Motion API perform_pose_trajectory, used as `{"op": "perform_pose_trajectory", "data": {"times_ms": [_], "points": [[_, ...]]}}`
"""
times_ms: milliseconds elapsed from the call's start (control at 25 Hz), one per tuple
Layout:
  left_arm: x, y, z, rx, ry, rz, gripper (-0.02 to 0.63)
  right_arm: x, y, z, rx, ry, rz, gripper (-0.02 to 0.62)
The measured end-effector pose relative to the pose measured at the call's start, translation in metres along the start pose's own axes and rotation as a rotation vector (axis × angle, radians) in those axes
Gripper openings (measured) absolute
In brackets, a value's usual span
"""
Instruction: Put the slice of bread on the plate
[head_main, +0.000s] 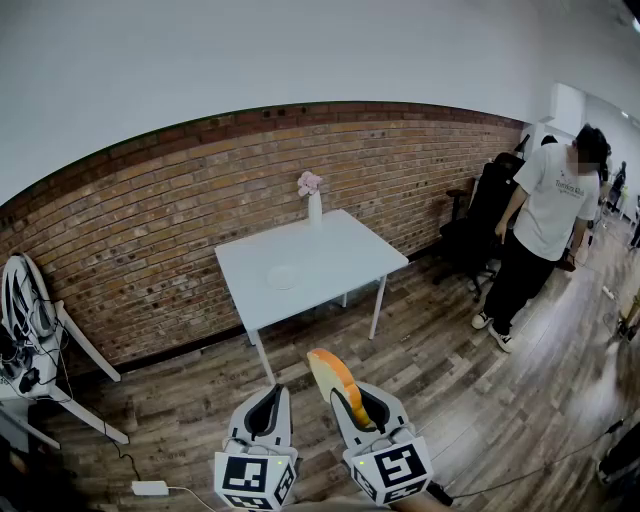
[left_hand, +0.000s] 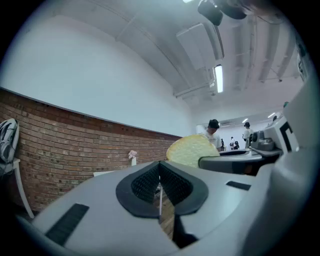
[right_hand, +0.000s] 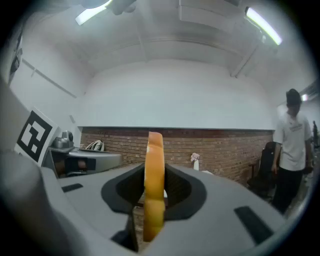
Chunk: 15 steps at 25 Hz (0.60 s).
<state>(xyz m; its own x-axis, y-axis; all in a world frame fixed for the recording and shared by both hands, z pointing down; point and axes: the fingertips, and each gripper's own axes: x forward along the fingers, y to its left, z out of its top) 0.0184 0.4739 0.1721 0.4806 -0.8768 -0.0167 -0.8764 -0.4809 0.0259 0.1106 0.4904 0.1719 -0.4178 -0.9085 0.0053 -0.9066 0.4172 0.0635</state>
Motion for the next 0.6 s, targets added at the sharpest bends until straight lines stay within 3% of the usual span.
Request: {"op": "perform_pose_trajectory", "data": {"times_ms": [600], "points": [[0.015,-0.016,-0.006,0.004,0.006,0.024,0.011,-0.003,-0.022,-0.014,0.044,0.015,0.03,0.097]]}}
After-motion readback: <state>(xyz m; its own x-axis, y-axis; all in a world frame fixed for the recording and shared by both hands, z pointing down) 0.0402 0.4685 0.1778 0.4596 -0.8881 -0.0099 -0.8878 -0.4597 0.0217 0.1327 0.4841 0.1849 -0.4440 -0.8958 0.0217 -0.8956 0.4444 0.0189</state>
